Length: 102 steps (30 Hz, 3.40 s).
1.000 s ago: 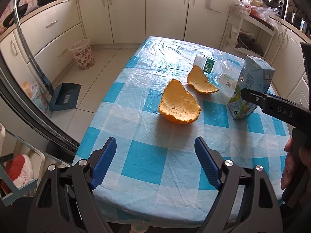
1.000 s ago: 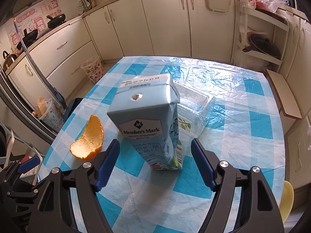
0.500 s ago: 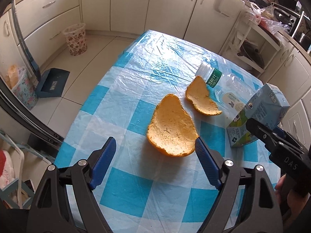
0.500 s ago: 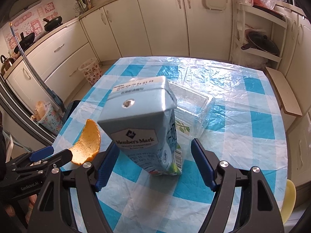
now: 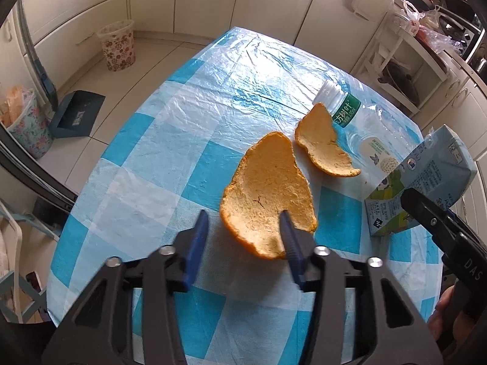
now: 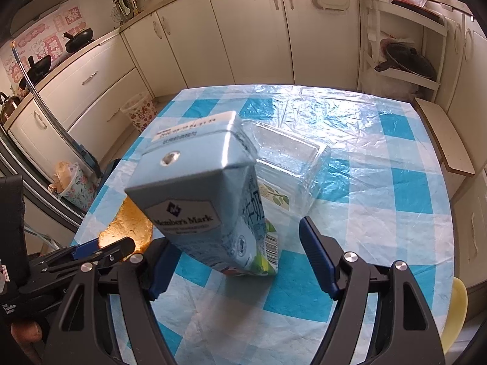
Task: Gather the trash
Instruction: 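Grasp an orange peel with the left tool while the right tool grasps the milk carton, then carry peel and carton to the yellow bin and open both tools, then move both tools back over the table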
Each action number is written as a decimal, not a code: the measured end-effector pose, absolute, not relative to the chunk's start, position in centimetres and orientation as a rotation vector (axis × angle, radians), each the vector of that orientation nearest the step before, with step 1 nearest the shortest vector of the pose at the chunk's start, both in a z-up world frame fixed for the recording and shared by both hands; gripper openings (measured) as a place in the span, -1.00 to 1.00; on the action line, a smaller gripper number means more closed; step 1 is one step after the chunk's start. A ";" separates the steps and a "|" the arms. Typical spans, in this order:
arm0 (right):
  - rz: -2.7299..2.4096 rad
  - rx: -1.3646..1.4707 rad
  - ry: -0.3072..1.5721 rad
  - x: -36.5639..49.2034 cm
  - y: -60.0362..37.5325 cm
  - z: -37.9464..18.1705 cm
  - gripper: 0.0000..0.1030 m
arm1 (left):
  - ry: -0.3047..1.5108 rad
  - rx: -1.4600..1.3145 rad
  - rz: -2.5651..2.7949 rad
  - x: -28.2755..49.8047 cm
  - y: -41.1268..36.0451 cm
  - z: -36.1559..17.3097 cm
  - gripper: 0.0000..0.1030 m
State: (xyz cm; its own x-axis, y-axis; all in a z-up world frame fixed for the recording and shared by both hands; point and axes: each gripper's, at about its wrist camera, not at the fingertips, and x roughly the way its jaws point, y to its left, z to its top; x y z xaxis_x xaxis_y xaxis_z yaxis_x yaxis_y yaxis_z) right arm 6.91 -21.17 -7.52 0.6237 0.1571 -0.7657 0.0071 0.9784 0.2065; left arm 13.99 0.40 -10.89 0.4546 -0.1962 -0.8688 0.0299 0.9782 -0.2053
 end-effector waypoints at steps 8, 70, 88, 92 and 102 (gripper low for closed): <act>0.090 0.208 0.884 6.9 -21.7 -7.3 0.41 | 1.020 -0.147 -0.157 13.2 0.2 -9.3 -0.88; -0.531 0.498 1.034 -10.1 -51.3 -11.7 -0.22 | 0.859 0.062 -0.668 -0.7 -20.8 -2.8 -0.88; -0.403 0.729 0.532 -15.4 -53.1 -0.3 0.37 | 1.008 0.222 -0.800 -7.0 -38.9 -8.6 -0.88; -0.388 0.771 0.493 -15.3 -54.0 0.5 0.37 | 1.099 0.274 -0.788 -7.0 -43.3 -11.6 -0.78; -0.363 0.812 0.445 -15.0 -54.4 1.5 0.38 | 1.132 0.299 -0.768 -6.1 -44.5 -12.7 0.20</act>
